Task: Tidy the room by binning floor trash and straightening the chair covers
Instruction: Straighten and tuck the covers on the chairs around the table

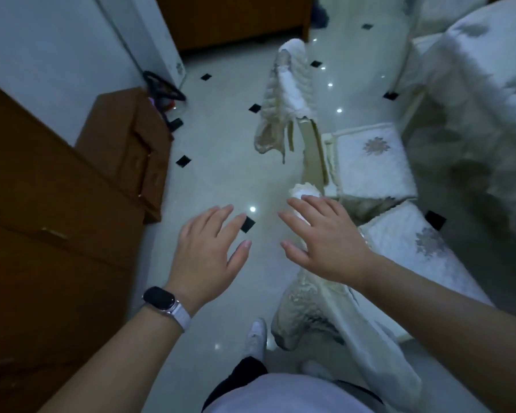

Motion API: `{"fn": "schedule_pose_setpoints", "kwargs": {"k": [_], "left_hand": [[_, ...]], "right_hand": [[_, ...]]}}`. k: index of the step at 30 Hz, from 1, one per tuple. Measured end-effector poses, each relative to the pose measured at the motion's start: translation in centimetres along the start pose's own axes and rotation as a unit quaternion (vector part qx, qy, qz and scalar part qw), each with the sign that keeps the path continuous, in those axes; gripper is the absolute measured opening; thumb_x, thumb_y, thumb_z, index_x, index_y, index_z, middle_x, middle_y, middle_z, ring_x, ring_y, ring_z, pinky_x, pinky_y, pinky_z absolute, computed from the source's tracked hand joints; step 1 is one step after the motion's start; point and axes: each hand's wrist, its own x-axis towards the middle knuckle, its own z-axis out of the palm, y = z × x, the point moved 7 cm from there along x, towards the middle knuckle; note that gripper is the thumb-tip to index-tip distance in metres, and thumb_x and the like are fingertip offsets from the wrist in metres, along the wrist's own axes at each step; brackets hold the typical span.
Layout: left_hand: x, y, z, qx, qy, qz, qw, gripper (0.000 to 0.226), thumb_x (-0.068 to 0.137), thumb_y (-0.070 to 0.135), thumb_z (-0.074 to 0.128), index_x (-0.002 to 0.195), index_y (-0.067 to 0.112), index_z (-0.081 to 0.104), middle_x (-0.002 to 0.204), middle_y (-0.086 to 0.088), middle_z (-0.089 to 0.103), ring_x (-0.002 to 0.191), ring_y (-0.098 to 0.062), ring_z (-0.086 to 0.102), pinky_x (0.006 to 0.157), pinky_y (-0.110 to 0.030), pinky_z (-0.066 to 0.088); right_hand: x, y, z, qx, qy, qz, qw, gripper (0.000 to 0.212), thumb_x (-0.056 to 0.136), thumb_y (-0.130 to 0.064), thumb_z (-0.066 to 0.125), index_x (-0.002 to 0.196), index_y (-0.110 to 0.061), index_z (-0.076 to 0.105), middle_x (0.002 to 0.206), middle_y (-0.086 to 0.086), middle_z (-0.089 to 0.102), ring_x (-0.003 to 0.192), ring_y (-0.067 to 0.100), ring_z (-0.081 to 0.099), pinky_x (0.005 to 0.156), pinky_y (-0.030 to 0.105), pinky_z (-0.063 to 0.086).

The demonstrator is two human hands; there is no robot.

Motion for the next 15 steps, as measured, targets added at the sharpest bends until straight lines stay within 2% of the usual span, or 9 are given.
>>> {"fn": "schedule_pose_setpoints", "kwargs": {"k": [8,15], "left_hand": [[4.7,-1.6,1.9,-0.093,0.0,0.161,0.982,0.046,0.093,0.043,0.05,0.128,0.017,0.062,0.131,-0.008,0.06,0.121,-0.031,0.054,0.099,-0.044,0.039],[5.9,1.8,2.5,-0.156,-0.02,0.289,0.944,0.046,0.093,0.045,0.048,0.129,0.018,0.061,0.133,-0.007,0.059,0.121,-0.029,0.054,0.098,-0.045,0.042]], "right_hand": [[-1.7,-2.0,-1.8,-0.085,0.017,0.167,0.982,0.048,0.089,-0.047,0.054,0.123,-0.015,0.065,0.128,0.01,0.062,0.117,0.033,0.056,0.096,0.044,0.04],[-8.1,-4.4,-5.1,-0.151,0.032,0.329,0.932,0.049,0.091,-0.049,0.052,0.125,-0.017,0.064,0.132,0.009,0.06,0.122,0.032,0.054,0.098,0.045,0.04]]}}
